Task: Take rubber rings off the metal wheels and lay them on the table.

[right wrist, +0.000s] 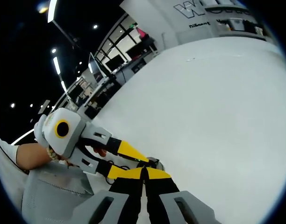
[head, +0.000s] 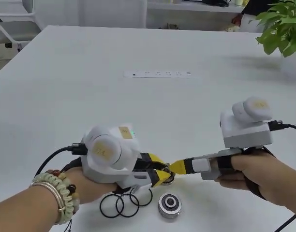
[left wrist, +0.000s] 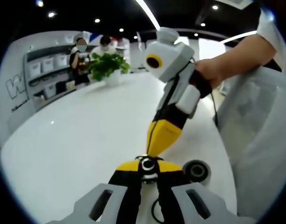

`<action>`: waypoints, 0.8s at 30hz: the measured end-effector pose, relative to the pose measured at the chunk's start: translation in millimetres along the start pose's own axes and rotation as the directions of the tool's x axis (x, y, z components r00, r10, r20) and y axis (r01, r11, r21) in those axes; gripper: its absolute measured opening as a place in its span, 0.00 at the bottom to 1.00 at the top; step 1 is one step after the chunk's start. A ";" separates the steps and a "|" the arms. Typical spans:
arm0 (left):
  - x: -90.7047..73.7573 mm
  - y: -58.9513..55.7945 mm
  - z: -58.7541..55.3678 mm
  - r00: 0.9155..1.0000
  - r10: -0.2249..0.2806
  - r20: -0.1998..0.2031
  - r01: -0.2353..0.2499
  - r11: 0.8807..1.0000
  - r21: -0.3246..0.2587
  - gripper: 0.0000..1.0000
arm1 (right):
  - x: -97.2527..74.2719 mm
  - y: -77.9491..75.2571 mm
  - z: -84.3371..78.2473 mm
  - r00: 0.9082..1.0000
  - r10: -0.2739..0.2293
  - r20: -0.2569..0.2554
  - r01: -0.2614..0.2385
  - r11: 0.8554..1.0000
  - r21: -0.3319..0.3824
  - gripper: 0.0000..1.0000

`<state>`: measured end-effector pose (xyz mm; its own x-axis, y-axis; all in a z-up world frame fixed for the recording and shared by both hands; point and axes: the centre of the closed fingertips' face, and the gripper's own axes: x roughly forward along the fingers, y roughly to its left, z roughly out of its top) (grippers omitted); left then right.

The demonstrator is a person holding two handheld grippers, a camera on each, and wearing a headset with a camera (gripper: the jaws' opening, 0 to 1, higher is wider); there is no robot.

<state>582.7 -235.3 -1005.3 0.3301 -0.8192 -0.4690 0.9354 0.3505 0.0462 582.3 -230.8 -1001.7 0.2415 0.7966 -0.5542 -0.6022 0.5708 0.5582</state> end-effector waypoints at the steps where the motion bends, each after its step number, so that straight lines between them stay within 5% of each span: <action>1: 0.0 0.1 0.0 1.000 0.000 0.001 0.000 1.000 0.000 0.12 | 0.3 0.2 0.1 1.000 0.000 0.001 0.000 1.000 -0.001 0.00; 17: 0.0 0.0 0.1 1.000 -0.002 0.011 0.002 1.000 -0.010 0.13 | -2.6 10.9 1.4 0.999 0.030 0.016 -0.030 1.000 -0.001 0.00; 24: 0.5 -0.1 0.7 1.000 0.006 0.006 -0.006 1.000 -0.009 0.13 | -2.3 8.6 0.2 1.000 0.006 0.018 -0.006 1.000 -0.010 0.00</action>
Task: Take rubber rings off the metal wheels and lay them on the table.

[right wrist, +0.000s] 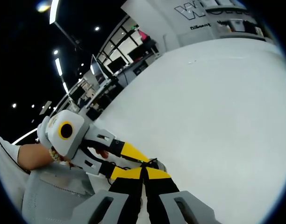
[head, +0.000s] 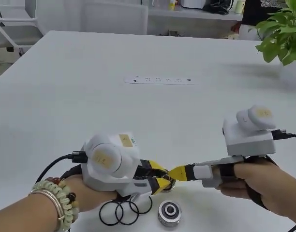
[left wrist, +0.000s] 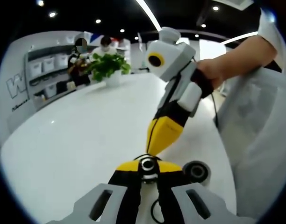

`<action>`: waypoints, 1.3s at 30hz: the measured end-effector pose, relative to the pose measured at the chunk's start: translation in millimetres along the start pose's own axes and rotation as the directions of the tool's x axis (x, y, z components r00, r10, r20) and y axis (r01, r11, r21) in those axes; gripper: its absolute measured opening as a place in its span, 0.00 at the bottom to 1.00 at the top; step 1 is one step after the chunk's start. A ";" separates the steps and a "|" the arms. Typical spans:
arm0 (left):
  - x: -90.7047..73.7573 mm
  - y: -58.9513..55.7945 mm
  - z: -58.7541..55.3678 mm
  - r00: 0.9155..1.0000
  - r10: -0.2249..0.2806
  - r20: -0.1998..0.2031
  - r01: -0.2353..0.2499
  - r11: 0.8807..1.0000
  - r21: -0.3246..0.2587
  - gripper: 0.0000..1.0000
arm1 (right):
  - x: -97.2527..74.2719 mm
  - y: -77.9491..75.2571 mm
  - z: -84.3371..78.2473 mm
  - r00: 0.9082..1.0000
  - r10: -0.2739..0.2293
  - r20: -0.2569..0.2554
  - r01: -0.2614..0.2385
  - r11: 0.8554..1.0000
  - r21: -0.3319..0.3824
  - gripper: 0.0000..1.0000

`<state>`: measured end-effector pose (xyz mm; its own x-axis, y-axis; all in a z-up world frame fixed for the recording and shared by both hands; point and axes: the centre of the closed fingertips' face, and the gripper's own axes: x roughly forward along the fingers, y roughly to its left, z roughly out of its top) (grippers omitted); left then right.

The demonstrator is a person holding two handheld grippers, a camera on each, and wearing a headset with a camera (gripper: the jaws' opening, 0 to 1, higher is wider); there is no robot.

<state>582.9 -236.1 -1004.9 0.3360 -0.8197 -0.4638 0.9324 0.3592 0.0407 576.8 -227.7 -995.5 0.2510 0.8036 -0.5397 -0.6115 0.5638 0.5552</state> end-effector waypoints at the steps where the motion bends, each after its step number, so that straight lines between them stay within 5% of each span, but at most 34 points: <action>1: 0.3 -0.3 0.2 1.000 0.001 -0.003 -0.001 1.000 0.005 0.13 | 0.5 -1.1 -0.8 1.000 -0.008 -0.003 0.008 1.000 -0.004 0.00; 9: -2.6 -0.2 2.5 0.996 -0.012 -0.086 0.017 0.998 0.060 0.17 | -1.1 -6.9 -2.5 0.999 -0.031 -0.014 0.031 0.999 -0.008 0.00; 17: -23.9 16.7 23.4 0.998 0.040 -0.046 -0.035 0.994 0.101 0.28 | -0.9 -3.1 -0.2 1.000 -0.021 -0.011 0.020 1.000 -0.015 0.00; 25: -41.2 37.6 10.5 0.992 0.096 -0.084 -0.089 0.993 0.081 0.31 | -1.4 4.3 8.4 1.000 0.021 0.022 -0.021 1.000 -0.007 0.00; 28: -47.1 44.3 22.2 0.993 0.116 -0.037 -0.115 0.993 0.020 0.36 | -5.7 9.7 18.1 0.997 0.039 0.064 -0.039 0.999 0.008 0.00; 31: -55.6 47.3 46.1 0.991 0.135 0.028 -0.135 0.991 0.007 0.40 | -10.2 12.8 25.5 0.995 0.039 0.095 -0.040 0.999 0.003 0.00; 33: -59.1 44.0 60.0 0.990 0.117 0.078 -0.113 0.992 -0.052 0.42 | -13.0 15.5 31.5 0.991 0.049 0.123 -0.050 0.999 0.010 0.00; 39: -69.0 34.8 75.4 0.990 0.091 0.104 -0.087 0.995 -0.042 0.47 | -19.4 25.3 45.0 0.981 0.073 0.178 -0.077 0.997 0.012 0.00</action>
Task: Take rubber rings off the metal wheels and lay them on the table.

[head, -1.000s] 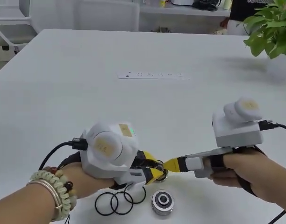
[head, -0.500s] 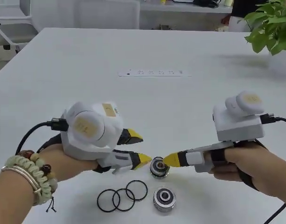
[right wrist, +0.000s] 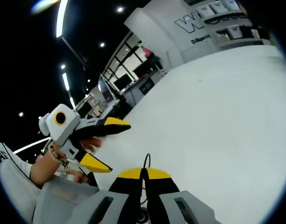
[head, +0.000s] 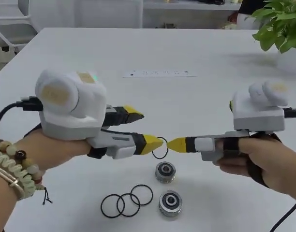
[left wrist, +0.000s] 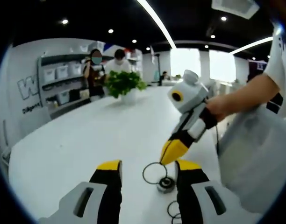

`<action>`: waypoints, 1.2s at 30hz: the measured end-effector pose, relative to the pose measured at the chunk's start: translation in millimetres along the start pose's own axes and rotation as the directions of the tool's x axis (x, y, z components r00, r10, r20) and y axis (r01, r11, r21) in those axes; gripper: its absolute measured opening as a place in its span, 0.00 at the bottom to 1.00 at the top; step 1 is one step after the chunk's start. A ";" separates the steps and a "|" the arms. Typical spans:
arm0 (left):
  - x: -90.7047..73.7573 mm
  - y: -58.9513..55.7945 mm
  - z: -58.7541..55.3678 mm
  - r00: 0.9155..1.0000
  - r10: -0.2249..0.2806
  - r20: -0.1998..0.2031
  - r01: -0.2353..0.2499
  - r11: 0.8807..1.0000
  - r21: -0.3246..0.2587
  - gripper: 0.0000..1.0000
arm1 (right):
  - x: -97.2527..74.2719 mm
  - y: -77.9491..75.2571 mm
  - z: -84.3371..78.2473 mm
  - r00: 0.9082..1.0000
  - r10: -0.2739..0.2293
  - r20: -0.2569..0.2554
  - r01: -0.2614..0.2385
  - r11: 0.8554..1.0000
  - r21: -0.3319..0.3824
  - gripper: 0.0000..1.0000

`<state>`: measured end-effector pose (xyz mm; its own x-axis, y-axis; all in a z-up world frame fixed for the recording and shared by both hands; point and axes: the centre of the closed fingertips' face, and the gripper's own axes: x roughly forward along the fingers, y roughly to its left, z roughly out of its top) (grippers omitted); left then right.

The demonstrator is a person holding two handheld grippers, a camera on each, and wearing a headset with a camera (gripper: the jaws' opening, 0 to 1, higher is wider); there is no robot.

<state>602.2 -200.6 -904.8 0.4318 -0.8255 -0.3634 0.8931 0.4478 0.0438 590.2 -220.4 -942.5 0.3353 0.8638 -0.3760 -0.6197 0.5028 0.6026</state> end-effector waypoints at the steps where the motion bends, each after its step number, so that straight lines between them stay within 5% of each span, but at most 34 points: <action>1: -1.5 -1.9 1.8 1.000 -0.005 0.002 0.005 1.000 -0.002 0.47 | -0.1 2.3 2.3 1.000 0.008 0.007 -0.008 1.000 0.001 0.00; 8: -25.7 -11.2 14.7 1.000 -0.018 -0.001 0.018 0.999 0.043 0.56 | 0.9 12.2 8.5 0.999 0.036 0.025 -0.036 0.999 -0.015 0.00; 13: -56.7 -14.5 29.0 0.999 0.005 0.038 -0.007 0.998 0.061 0.65 | 2.4 20.4 10.7 0.997 0.064 0.031 -0.063 0.998 -0.025 0.00; 17: -77.4 -15.5 28.8 0.998 0.042 0.038 -0.045 0.997 0.063 0.69 | 4.8 26.4 10.2 0.996 0.086 0.026 -0.085 0.996 -0.030 0.00; 26: -111.1 -21.0 5.8 0.993 0.118 0.014 -0.119 0.992 0.037 0.73 | 12.1 36.4 1.6 0.993 0.118 -0.011 -0.118 0.992 -0.043 0.00; 36: -130.3 -24.6 -38.1 0.982 0.171 -0.074 -0.173 0.985 -0.019 0.72 | 20.7 42.8 -18.0 0.987 0.135 -0.089 -0.140 0.988 -0.058 0.00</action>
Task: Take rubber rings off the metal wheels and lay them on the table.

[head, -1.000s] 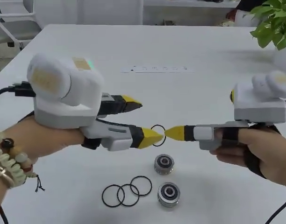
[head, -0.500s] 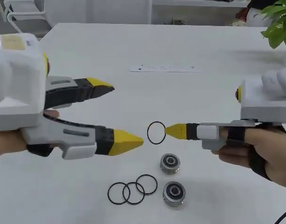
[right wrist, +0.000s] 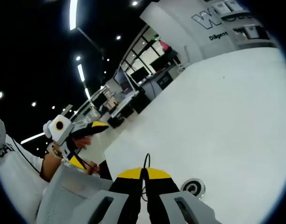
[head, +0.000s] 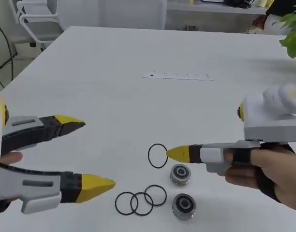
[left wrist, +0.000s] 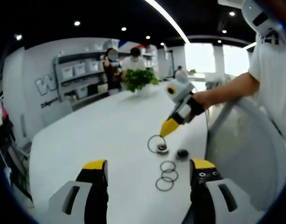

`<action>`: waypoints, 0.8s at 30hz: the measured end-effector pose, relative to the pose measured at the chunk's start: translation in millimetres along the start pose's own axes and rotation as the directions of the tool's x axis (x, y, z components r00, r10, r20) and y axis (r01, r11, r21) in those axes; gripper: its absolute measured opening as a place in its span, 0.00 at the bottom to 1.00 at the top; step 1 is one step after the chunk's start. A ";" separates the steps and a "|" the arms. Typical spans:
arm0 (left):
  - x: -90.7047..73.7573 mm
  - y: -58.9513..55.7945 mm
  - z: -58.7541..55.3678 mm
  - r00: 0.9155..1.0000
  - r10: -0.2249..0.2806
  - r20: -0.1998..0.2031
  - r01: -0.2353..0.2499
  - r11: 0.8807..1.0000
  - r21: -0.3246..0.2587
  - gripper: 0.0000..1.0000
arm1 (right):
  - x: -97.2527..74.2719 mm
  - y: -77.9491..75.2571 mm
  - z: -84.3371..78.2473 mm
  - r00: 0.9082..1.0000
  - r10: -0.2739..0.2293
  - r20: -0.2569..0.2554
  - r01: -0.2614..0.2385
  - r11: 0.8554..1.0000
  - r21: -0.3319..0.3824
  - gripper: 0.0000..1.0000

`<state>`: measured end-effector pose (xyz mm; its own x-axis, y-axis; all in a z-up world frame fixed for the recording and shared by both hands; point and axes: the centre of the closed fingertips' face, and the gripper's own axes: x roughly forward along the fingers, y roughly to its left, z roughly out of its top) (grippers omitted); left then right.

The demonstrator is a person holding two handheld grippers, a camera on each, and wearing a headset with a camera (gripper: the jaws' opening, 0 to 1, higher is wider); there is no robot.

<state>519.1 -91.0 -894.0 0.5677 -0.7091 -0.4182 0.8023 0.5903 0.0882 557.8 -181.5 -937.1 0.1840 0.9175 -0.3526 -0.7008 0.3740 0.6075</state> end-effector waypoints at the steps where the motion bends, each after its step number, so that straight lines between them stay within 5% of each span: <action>1: -0.2 -0.9 -3.4 1.000 0.001 -0.008 -0.001 1.000 -0.003 0.72 | 0.5 0.3 -1.4 1.000 0.001 -0.006 -0.001 1.000 -0.002 0.00; 11: -3.3 -10.7 -43.7 0.994 -0.008 -0.105 0.002 0.998 -0.057 0.71 | 6.9 1.4 -18.1 0.998 0.006 -0.070 -0.006 1.000 -0.008 0.00; 24: -6.7 -10.8 -57.2 0.991 0.003 -0.135 -0.015 0.997 -0.082 0.67 | 15.5 -10.3 -52.9 0.978 -0.033 -0.204 0.029 0.999 -0.019 0.00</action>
<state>496.1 -70.5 -943.9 0.5404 -0.6485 -0.5361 0.7761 0.6302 0.0200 531.4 -178.4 -986.4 0.0622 0.8579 -0.5100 -0.7082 0.3980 0.5831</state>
